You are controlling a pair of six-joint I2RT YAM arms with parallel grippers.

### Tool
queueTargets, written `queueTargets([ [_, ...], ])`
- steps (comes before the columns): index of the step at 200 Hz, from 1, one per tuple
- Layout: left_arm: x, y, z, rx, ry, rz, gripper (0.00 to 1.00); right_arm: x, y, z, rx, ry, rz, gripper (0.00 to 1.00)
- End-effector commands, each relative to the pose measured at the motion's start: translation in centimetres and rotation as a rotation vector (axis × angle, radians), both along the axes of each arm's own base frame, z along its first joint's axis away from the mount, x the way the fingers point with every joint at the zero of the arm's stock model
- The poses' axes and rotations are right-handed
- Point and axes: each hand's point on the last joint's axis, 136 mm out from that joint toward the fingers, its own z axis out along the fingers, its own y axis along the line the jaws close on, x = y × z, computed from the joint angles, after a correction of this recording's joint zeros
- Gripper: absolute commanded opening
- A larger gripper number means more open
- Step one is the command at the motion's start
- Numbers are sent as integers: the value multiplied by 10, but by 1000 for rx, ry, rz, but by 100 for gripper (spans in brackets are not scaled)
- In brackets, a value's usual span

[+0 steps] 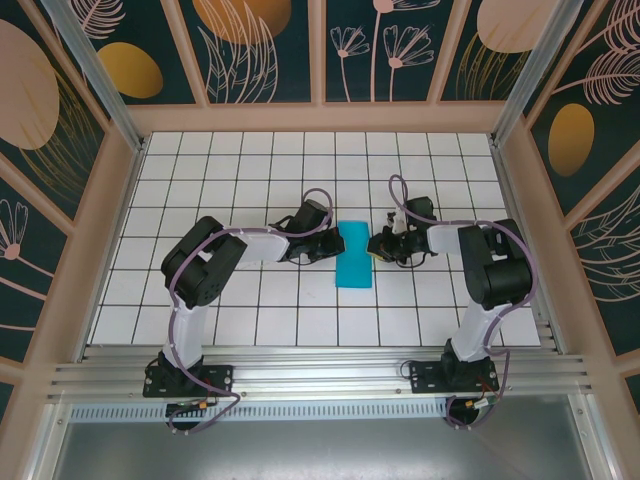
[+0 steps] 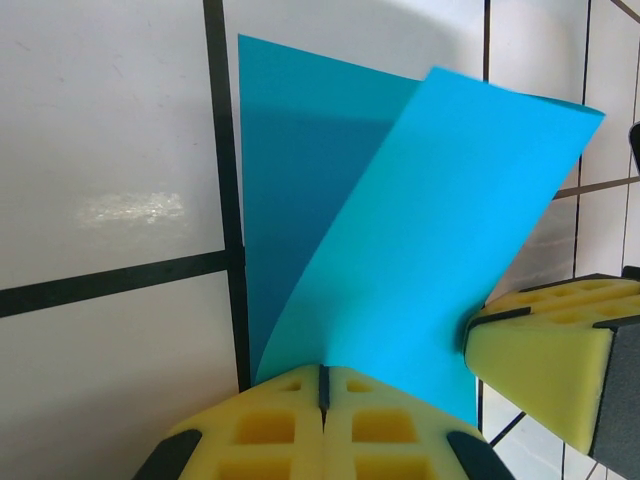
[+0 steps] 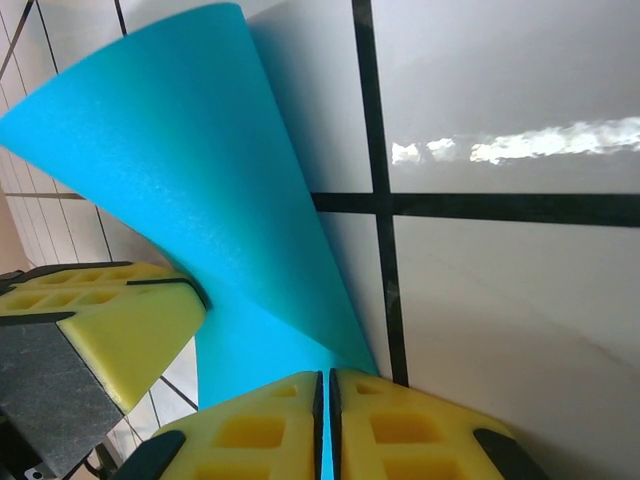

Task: Fold a paper plane with a square sheet of paper (pick it up from the middle)
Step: First fold the paper in half at the center of the table.

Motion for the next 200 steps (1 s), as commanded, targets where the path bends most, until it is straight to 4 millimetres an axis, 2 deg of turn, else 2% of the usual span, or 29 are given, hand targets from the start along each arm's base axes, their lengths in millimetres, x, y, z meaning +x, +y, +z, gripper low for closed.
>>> queueTargets([
  [1, -27, 28, -48, 162, 118, -4, 0, 13, 1, 27, 13, -67, 10, 15],
  [15, -27, 29, -48, 160, 123, -2, 0, 21, 6, 38, 41, -93, 24, 15],
  [26, -28, 28, -49, 157, 122, -6, 0, 26, 6, 36, 40, -90, 24, 16],
  [62, -27, 27, -49, 154, 124, -7, 0, 34, 9, 12, 46, -36, 17, 16],
  [86, -28, 27, -49, 155, 125, -7, 0, 34, -2, -9, -40, 6, -16, 16],
  [104, -29, 28, -50, 158, 126, -6, 0, 33, -6, -16, -66, 18, -27, 15],
  [123, -29, 28, -50, 159, 125, -9, 0, 37, -3, -8, -45, 7, -23, 16],
  [158, -29, 30, -50, 166, 123, -9, 0, 58, 5, 31, 5, -72, -8, 16],
  [172, -30, 30, -51, 165, 123, -11, 0, 63, 6, 31, 3, -71, -8, 16],
  [200, -30, 30, -51, 164, 123, -11, 0, 65, 6, 17, -5, -39, -11, 16],
])
